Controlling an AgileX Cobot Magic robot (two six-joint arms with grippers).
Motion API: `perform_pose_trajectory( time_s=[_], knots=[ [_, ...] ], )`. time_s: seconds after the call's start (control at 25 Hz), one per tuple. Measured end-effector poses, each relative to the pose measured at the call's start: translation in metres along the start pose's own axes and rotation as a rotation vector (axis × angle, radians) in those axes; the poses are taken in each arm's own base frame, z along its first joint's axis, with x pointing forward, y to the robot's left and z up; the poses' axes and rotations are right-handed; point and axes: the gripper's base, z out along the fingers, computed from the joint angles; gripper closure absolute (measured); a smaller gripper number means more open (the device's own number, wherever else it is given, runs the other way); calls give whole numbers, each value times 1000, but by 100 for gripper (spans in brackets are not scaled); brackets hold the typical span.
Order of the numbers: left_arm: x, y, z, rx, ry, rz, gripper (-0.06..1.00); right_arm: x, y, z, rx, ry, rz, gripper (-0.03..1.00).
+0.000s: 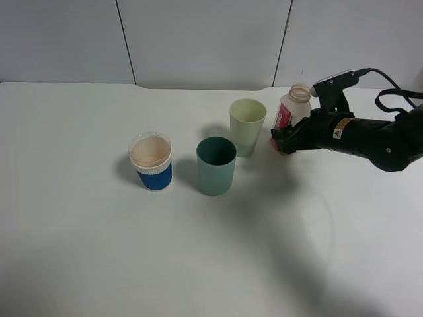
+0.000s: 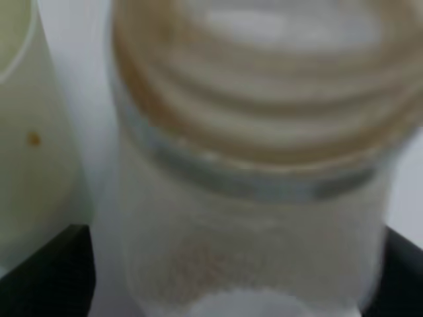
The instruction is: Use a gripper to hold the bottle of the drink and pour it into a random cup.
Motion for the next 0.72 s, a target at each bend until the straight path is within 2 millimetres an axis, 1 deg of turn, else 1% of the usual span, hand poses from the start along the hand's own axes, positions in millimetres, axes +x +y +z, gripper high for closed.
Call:
perform_pose_trajectory(
  time_s=[0.16,0.36,0.52,0.72],
  knots=[
    [0,0,0,0,0,0,2,-4,-1,-4,6,7,2,19],
    [0,0,0,0,0,0,2,-16,-3,-16,23,3,15,19],
    [0,0,0,0,0,0,2,-31,-7,-32,56,-2,15,19],
    [0,0,0,0,0,0,2,-56,-15,-63,109,-53,-26,19]
  ],
)
